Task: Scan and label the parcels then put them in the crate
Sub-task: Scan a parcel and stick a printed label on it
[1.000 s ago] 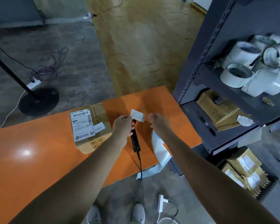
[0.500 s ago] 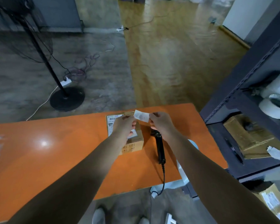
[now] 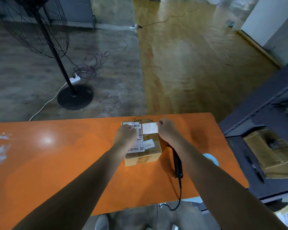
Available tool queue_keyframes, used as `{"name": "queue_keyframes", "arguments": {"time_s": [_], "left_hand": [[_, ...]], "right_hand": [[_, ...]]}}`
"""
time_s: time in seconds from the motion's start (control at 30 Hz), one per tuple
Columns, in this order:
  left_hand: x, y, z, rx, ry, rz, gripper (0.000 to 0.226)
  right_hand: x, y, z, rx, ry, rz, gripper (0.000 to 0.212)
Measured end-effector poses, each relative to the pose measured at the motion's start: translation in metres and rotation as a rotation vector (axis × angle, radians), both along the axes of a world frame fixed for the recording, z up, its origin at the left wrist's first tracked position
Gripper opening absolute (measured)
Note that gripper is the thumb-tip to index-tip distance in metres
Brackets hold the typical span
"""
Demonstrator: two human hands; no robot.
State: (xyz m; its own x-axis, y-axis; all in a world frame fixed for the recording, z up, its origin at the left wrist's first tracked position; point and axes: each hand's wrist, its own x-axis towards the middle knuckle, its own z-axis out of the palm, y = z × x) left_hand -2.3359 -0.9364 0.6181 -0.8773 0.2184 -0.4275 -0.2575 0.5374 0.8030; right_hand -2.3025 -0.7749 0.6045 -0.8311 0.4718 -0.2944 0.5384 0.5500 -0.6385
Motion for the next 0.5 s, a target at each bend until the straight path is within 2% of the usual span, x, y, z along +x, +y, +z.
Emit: {"name": "queue_keyframes", "arguments": {"time_s": [0.1, 0.17, 0.33, 0.5], "left_hand": [[0.001, -0.004, -0.005, -0.122, 0.238, -0.18, 0.025], [-0.001, -0.003, -0.011, -0.237, 0.358, -0.282, 0.031], [0.0, -0.001, -0.023, -0.422, 0.537, -0.472, 0.045], [0.001, 0.003, -0.033, -0.513, 0.571, -0.556, 0.049]], "right_hand": [[-0.005, -0.003, -0.01, 0.006, -0.089, 0.056, 0.021], [-0.007, -0.005, -0.017, 0.056, -0.115, 0.062, 0.021], [-0.01, -0.002, -0.026, 0.138, -0.156, 0.016, 0.011], [-0.009, 0.005, -0.032, 0.131, -0.164, -0.02, 0.015]]}}
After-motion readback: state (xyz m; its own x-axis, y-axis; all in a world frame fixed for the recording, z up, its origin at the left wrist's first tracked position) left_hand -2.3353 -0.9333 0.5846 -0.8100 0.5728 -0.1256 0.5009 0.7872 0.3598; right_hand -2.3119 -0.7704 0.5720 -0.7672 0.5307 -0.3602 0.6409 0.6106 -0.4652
